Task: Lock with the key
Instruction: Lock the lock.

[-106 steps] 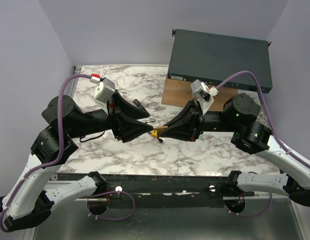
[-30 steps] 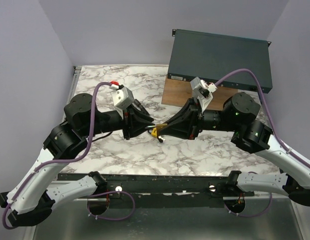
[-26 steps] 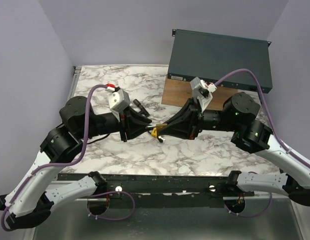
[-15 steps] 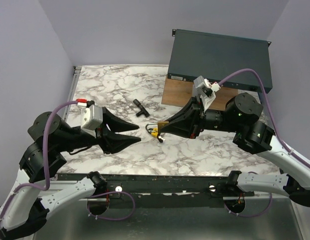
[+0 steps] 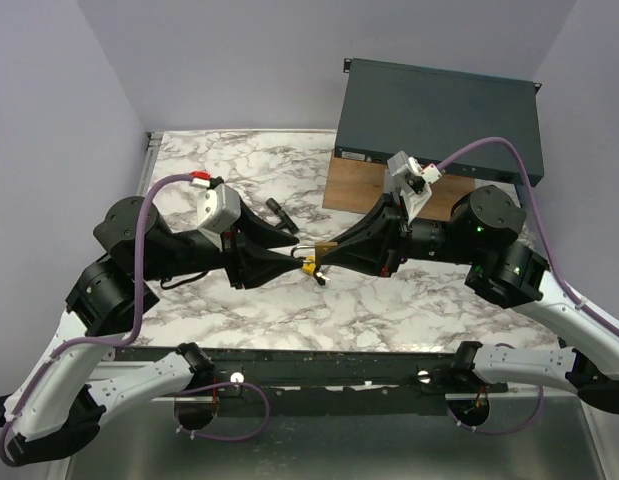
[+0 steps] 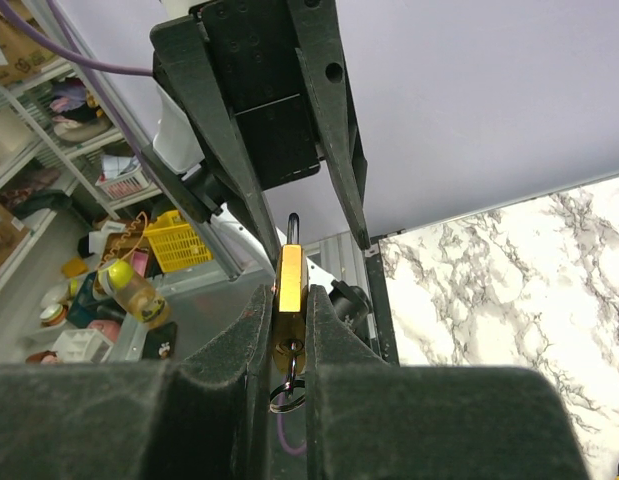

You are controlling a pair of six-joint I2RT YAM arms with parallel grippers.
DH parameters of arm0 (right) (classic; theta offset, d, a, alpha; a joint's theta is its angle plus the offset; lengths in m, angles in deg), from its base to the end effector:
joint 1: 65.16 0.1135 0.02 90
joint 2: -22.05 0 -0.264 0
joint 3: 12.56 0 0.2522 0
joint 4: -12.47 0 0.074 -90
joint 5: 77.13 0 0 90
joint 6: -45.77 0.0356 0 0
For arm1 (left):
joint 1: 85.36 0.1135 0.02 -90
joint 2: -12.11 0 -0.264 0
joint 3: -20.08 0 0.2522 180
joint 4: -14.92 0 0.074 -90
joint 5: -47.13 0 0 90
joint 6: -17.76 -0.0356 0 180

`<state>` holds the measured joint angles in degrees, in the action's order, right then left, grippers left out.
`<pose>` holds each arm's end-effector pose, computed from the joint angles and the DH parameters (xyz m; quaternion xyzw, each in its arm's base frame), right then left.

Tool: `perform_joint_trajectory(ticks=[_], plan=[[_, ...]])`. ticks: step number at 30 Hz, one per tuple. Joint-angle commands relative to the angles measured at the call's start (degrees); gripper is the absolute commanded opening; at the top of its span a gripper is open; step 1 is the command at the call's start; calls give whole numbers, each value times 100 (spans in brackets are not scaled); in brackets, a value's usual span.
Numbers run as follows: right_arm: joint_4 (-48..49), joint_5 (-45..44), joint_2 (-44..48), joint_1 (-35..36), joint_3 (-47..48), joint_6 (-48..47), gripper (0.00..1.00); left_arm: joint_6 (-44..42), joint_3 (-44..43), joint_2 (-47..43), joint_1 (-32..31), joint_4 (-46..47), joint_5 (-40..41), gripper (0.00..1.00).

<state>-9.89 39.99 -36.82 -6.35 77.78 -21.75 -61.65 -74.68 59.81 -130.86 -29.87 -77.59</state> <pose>0.0912 0.1820 0.4879 -0.3661 0.5436 0.5973 0.4623 0.0678 -0.0979 0.4975 0.4036 0.5664 -0.5060 0.5101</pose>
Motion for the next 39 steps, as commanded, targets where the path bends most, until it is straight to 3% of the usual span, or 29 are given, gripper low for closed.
perform_joint_trajectory(ticks=[1,5,23,31,39], plan=[[236,86,78,2,117,9,1,306,-169,21,58,275,-378,39],[222,64,86,-1,103,-38,1,491,-192,58,136,288,-620,33],[174,52,167,-1,42,-127,1,1083,-20,140,291,554,-1041,24],[261,127,200,0,-111,-266,1,1391,43,170,313,626,-1092,0],[771,359,252,1,-419,-442,1,2240,305,43,313,1152,-1094,0]])
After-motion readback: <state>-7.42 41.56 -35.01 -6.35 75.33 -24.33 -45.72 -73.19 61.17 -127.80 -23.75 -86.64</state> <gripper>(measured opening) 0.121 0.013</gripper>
